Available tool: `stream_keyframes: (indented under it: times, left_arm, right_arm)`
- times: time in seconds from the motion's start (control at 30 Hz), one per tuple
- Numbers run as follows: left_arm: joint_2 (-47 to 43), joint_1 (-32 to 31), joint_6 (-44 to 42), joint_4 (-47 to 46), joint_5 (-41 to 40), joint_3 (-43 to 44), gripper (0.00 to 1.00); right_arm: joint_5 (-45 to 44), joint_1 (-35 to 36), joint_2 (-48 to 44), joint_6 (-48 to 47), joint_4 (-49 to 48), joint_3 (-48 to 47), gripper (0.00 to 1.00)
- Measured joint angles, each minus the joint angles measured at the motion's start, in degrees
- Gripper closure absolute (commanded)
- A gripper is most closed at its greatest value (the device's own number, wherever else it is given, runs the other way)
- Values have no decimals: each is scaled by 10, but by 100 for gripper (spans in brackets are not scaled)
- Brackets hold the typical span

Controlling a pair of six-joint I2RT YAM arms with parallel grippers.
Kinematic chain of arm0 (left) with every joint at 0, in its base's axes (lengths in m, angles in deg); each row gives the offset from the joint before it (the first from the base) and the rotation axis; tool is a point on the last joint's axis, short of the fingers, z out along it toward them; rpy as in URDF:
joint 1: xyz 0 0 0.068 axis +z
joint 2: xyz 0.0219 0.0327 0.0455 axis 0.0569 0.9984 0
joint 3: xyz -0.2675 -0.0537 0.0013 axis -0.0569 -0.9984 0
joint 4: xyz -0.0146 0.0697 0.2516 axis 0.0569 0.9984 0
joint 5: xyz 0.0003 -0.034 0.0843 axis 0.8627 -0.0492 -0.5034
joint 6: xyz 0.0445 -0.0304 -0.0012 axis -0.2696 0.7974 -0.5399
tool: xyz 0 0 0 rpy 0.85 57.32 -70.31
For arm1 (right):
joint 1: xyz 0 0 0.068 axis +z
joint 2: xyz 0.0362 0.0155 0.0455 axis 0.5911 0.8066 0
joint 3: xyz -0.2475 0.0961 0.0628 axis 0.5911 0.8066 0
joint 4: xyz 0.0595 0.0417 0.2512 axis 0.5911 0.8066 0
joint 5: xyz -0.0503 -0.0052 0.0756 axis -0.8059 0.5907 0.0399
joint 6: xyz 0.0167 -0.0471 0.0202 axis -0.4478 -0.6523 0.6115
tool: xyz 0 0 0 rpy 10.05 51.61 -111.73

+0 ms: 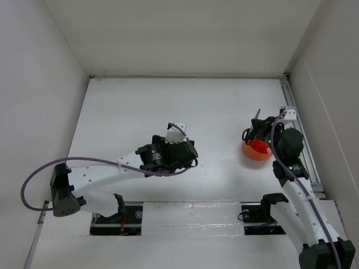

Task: Sort the stationery into containers
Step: Place the scissors in the storage box.

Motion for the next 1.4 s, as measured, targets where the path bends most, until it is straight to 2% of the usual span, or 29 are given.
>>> stream_keyframes:
  times: [0.2, 0.43, 0.7, 1.0, 1.17, 1.4]
  left_arm:
    - [-26, 0, -19, -29, 7, -56, 1]
    - [-45, 0, -26, -45, 9, -72, 1]
    - [-45, 0, -30, -58, 13, -79, 1]
    - [-45, 0, -32, -69, 31, -82, 1]
    - [-46, 0, -33, -73, 34, -85, 1]
    - [-51, 0, -34, -73, 35, -90, 1]
  right_arm:
    - [-106, 0, -93, 2, 18, 71, 100]
    - [-162, 0, -109, -13, 8, 85, 100]
    - [-178, 0, -102, -47, -7, 118, 100]
    - [-194, 0, -73, -66, -48, 119, 100]
    - [-198, 0, -38, -70, -51, 119, 100]
    - [-201, 0, -33, -71, -53, 119, 100]
